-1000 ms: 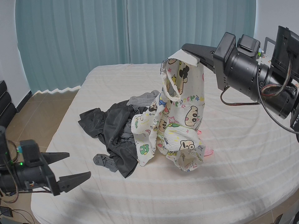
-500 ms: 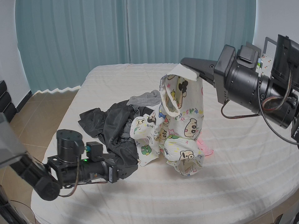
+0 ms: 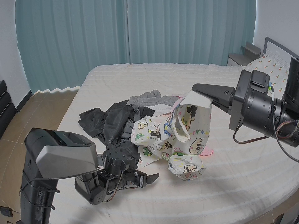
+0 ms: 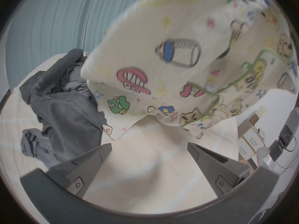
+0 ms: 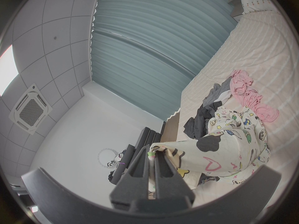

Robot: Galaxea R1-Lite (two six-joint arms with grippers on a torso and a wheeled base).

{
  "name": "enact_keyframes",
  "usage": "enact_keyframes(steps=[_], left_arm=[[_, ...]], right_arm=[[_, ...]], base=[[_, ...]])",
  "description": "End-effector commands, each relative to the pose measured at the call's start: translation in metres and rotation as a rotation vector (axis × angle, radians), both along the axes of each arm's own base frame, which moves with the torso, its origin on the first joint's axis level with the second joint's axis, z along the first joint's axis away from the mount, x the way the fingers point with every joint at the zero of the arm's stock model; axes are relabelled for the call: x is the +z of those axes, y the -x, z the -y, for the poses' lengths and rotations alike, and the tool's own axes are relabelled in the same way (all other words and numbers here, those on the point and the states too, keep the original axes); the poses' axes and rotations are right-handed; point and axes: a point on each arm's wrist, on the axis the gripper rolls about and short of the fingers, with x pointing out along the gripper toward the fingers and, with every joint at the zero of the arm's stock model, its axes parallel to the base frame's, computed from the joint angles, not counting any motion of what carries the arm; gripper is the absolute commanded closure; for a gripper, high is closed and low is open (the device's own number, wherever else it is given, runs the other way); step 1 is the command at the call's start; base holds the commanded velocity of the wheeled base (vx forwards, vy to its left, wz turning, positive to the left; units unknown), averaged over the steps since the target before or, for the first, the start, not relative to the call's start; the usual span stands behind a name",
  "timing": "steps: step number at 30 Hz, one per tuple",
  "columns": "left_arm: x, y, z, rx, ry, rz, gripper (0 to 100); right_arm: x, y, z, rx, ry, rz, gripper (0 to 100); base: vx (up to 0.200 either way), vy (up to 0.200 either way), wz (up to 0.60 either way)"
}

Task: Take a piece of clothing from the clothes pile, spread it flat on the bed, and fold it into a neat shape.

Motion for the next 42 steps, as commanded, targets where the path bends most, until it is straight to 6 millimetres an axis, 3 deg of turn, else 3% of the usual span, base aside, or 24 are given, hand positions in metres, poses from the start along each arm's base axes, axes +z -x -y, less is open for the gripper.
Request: enact_keyframes(steps=[1,11,28,29,42], left_arm=[[-0.019,-0.023,0.004,0.025,-0.017,-0.016,0],[-0.016,-0.065,0.015,0.092,-0.026,0.031,0],[-0.008,-0.089,0.028,0.077,-0.090,-0.030,0],[-0.008,-0.089,0.029,0.075,-0.093,-0.034,100],[-0.011,-0.072,0.018,0.078,-0.097,-0.040,100]], right_arm=[[0.004,0.003,0.003,0.004,-0.014,0.011,100],[0.006,0.000,0.000,0.020,-0.018,0.011,100],[0.006,-0.005,0.004,0.010,-0.018,0.011,100],[0.006,-0.006,0.005,0.009,-0.018,0.011,100],[0.002,-0.013,0.015,-0.040,-0.008,0.001,100]], base=[[0.000,0.000,0.00],[0.000,0.000,0.00],[0.000,0.000,0.00],[0.000,0.000,0.00],[0.000,0.000,0.00]])
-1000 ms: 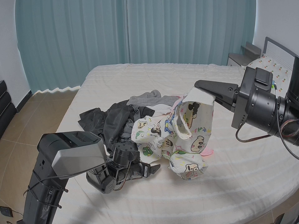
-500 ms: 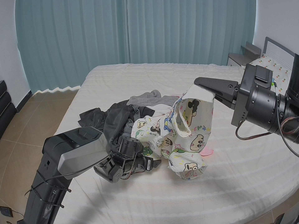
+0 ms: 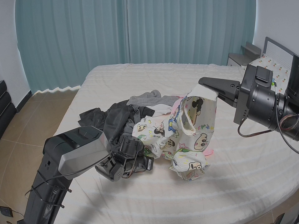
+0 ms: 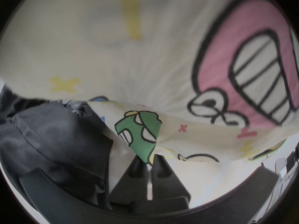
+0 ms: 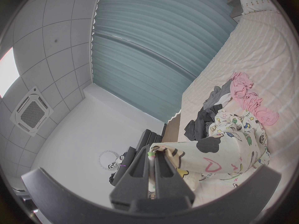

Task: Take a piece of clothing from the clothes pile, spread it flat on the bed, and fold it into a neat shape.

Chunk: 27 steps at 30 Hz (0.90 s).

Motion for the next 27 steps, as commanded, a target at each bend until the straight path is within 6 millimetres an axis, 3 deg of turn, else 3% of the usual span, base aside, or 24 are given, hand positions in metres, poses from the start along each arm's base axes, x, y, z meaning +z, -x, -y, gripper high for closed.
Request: enact_keyframes(steps=[1,5,11,17,20,27], left_arm=[[0.008,0.008,-0.004,0.000,0.006,0.011,100],[0.032,0.023,-0.014,-0.001,0.029,0.024,100],[0.085,0.065,-0.038,-0.009,0.170,-0.028,100],[0.118,0.086,-0.073,0.049,0.221,-0.002,100],[0.128,0.096,-0.080,0.054,0.274,-0.024,100],[0.191,0.123,-0.106,0.070,0.431,0.083,100]], right_arm=[[-0.001,-0.003,0.004,-0.020,0.004,-0.004,100],[-0.005,-0.009,0.011,-0.056,0.013,-0.017,100],[-0.015,-0.019,0.028,-0.135,0.033,-0.043,100],[-0.026,-0.024,0.039,-0.183,0.056,-0.072,100],[-0.029,-0.028,0.042,-0.199,0.062,-0.081,100],[-0.031,-0.034,0.052,-0.242,0.066,-0.085,100]], base=[[0.000,0.000,0.00],[0.000,0.000,0.00],[0.000,0.000,0.00],[0.000,0.000,0.00],[0.000,0.000,0.00],[0.000,0.000,0.00]])
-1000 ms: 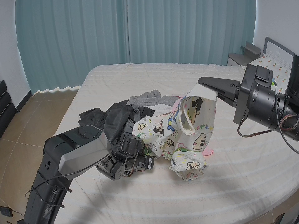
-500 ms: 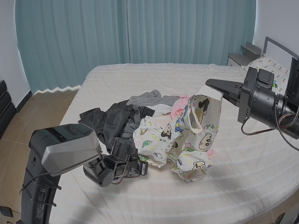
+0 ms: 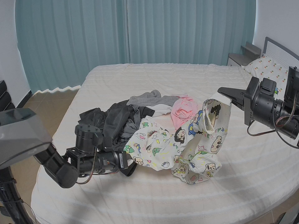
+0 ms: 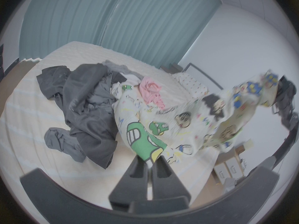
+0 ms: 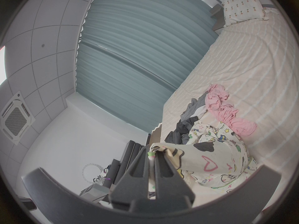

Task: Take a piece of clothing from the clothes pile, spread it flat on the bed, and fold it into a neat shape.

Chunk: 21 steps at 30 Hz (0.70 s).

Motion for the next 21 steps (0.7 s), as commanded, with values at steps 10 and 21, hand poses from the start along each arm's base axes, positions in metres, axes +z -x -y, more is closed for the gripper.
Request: enact_keyframes(steps=[10,21], left_arm=[[0.114,0.030,-0.048,0.289,0.157,0.317,100],[0.167,0.068,-0.059,0.308,0.341,0.390,100]], right_arm=[[-0.016,-0.006,0.005,0.001,0.058,-0.020,100],[0.057,-0.010,0.005,-0.030,-0.055,0.209,100]], base=[[0.000,0.000,0.00],[0.000,0.000,0.00]])
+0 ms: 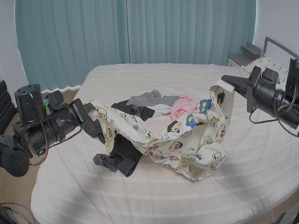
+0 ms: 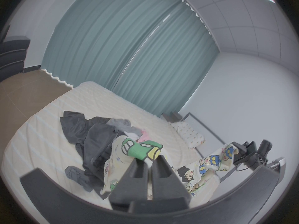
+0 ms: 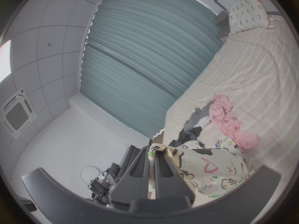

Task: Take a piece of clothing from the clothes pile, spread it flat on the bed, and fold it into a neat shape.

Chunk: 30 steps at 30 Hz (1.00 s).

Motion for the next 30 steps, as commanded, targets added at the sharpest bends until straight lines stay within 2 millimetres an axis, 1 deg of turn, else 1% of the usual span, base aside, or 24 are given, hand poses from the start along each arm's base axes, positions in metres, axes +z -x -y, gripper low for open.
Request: enact_keyframes(steps=[1,2,3,4,6,7,8,13,14,17,21,23,25,26,27,30], left_arm=[[0.038,0.027,-0.009,0.002,0.075,0.129,100],[0.043,0.029,-0.010,0.002,0.083,0.148,100],[0.044,0.030,-0.010,0.002,0.083,0.148,100],[0.050,0.035,-0.012,0.000,0.092,0.172,100],[0.057,0.042,-0.013,-0.004,0.103,0.204,100],[0.058,0.043,-0.013,-0.005,0.104,0.207,100],[0.063,0.047,-0.015,-0.001,0.112,0.229,100],[0.064,0.054,-0.018,0.007,0.116,0.237,100],[0.062,0.057,-0.019,0.007,0.116,0.233,100],[0.054,0.059,-0.020,0.010,0.108,0.210,100],[0.040,0.060,-0.020,0.012,0.089,0.162,100],[0.033,0.061,-0.020,0.012,0.082,0.142,100],[0.032,0.061,-0.020,0.011,0.080,0.137,100],[0.026,0.061,-0.020,0.011,0.072,0.116,100],[0.024,0.061,-0.020,0.010,0.071,0.109,100],[0.021,0.062,-0.020,0.010,0.066,0.096,100]], right_arm=[[0.036,0.002,0.001,-0.008,-0.054,0.114,100],[0.042,0.002,0.001,-0.006,-0.062,0.130,100],[0.042,0.002,0.001,-0.007,-0.062,0.132,100],[0.050,0.004,0.001,-0.004,-0.073,0.158,100],[0.061,0.012,0.003,-0.003,-0.087,0.194,100],[0.062,0.013,0.004,-0.001,-0.089,0.198,100],[0.066,0.017,0.005,-0.002,-0.091,0.216,100],[0.066,0.022,0.008,-0.003,-0.083,0.228,100],[0.064,0.023,0.009,0.000,-0.081,0.224,100],[0.055,0.026,0.009,0.007,-0.068,0.198,100],[0.033,0.029,0.006,0.026,-0.036,0.132,100],[0.026,0.030,0.006,0.031,-0.026,0.112,100],[0.024,0.030,0.006,0.031,-0.024,0.105,100],[0.012,0.030,0.005,0.038,-0.004,0.068,100],[0.009,0.031,0.004,0.043,0.000,0.058,100],[0.004,0.032,0.003,0.048,0.005,0.043,100]], base=[[0.000,0.000,0.00],[0.000,0.000,0.00],[0.000,0.000,0.00],[0.000,0.000,0.00],[0.000,0.000,0.00],[0.000,0.000,0.00],[0.000,0.000,0.00],[0.000,0.000,0.00],[0.000,0.000,0.00],[0.000,0.000,0.00],[0.000,0.000,0.00],[0.000,0.000,0.00],[0.000,0.000,0.00],[0.000,0.000,0.00],[0.000,0.000,0.00],[-0.200,0.000,0.00]])
